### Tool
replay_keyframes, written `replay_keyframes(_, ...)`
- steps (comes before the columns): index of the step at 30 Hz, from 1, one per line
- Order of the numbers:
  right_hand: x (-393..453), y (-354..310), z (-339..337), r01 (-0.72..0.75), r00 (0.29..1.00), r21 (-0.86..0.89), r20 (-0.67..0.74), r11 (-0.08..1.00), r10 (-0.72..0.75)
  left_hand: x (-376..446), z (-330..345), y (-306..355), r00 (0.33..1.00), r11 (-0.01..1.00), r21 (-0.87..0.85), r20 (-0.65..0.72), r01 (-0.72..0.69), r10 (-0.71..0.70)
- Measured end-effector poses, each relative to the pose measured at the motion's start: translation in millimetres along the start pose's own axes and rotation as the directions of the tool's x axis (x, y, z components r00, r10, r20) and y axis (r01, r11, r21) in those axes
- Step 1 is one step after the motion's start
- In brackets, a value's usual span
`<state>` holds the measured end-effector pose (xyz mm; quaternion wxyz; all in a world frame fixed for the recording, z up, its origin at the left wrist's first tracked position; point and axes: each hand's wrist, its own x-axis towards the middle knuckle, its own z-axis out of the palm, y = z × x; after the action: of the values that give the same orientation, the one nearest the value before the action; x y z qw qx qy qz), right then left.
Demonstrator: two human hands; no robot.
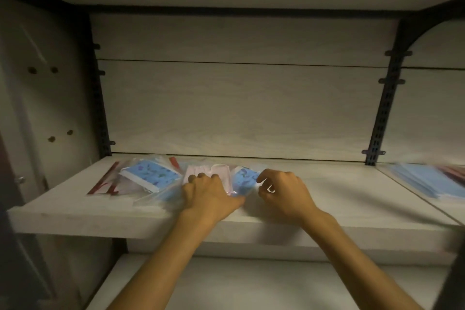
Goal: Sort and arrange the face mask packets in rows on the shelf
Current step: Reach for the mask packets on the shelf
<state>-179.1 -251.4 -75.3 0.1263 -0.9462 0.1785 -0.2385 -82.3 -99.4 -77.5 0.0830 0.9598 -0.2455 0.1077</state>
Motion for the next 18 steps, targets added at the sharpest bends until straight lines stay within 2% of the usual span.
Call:
replay_keyframes(5,2.3,-5.2,8.0,-0.032,0.999,0.003,-0.002,0.999,0.032,2.4,-12.2,-13.5,0.988,0.991,-0.124,-0.15,-0.056,0.037)
replay_keyframes(7,3.9,-8.1,9.9,-0.048,0.999,0.006,0.006,0.999,0.048,5.6,-18.7,-23.1,0.985,0.977,-0.2,-0.169,-0.073,0.04)
replay_keyframes(9,5.8,-11.9,12.1,-0.067,0.997,0.016,0.027,0.998,0.066,9.7,-25.4,-34.1,0.988,0.952,-0.305,-0.151,-0.025,-0.022)
replay_keyframes(11,8.6,-16.4,14.3,-0.081,0.996,0.033,0.026,0.996,0.081,14.8,-31.1,-44.9,0.988,0.89,-0.455,-0.139,-0.001,-0.07)
replay_keyframes(13,12.6,-20.5,17.3,-0.093,0.996,0.067,0.009,0.993,0.093,23.5,-30.2,-56.7,0.983,0.743,-0.668,-0.11,0.038,-0.149)
replay_keyframes(15,17.4,-25.4,20.7,-0.111,0.994,0.101,-0.007,0.989,0.112,28.3,-33.7,-67.4,0.971,0.434,-0.897,-0.022,0.086,-0.237)
replay_keyframes(17,23.3,-31.2,25.4,-0.138,0.99,0.111,-0.008,0.984,0.14,30.4,-38.6,-78.4,0.955,0.145,-0.982,0.079,0.125,-0.284)
replay_keyframes(18,26.3,-34.0,28.6,-0.155,0.988,0.11,0.003,0.982,0.156,31.1,-40.5,-84.2,0.95,0.06,-0.989,0.108,0.131,-0.293)
